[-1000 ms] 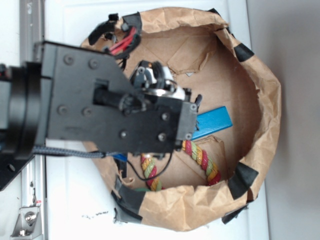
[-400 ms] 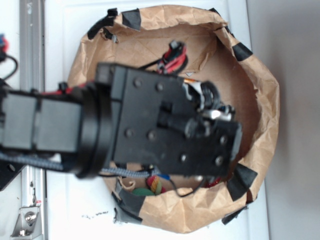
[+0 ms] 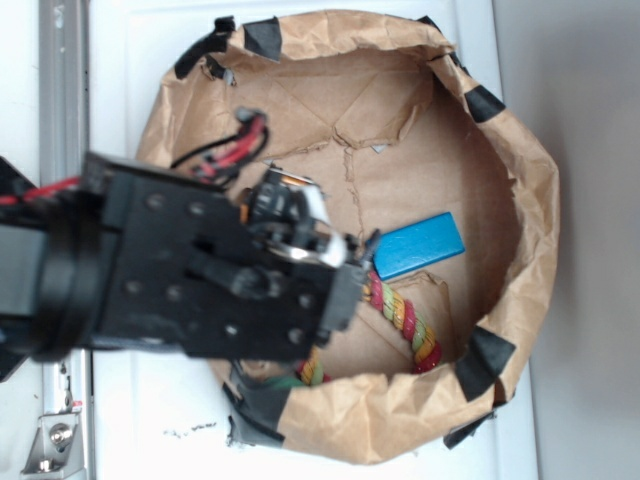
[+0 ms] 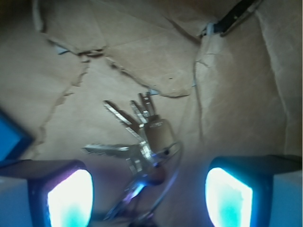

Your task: Grab the silver keys.

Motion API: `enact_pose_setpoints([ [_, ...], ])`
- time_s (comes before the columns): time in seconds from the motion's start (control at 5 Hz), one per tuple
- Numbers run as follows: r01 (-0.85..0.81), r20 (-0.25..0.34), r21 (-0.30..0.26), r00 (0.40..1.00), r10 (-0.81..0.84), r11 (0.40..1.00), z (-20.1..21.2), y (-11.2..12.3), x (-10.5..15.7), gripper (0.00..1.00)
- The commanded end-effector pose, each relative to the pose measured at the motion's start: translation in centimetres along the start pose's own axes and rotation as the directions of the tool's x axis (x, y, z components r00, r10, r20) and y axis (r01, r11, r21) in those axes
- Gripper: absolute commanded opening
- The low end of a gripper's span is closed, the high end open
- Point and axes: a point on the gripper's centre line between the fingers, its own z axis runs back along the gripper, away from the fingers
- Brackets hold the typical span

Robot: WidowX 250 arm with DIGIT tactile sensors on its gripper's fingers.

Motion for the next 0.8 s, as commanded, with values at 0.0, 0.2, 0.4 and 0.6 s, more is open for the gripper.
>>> enact_pose_setpoints([
  [0.0,-0.039,-0.007,-0.034,0.999,0.039,0.999,1.39,0.61,2.28,1.0],
  [0.2,-0.051,0.001,-0.043,0.999,0.051,0.998,1.4,0.53,2.4,1.0],
  [0.4,-0.055,0.0,-0.046,0.998,0.055,0.997,1.33,0.33,2.31,1.0],
  [0.6,-0.049,-0.036,-0.012,0.998,0.049,0.999,1.14,0.77,1.74,1.0],
])
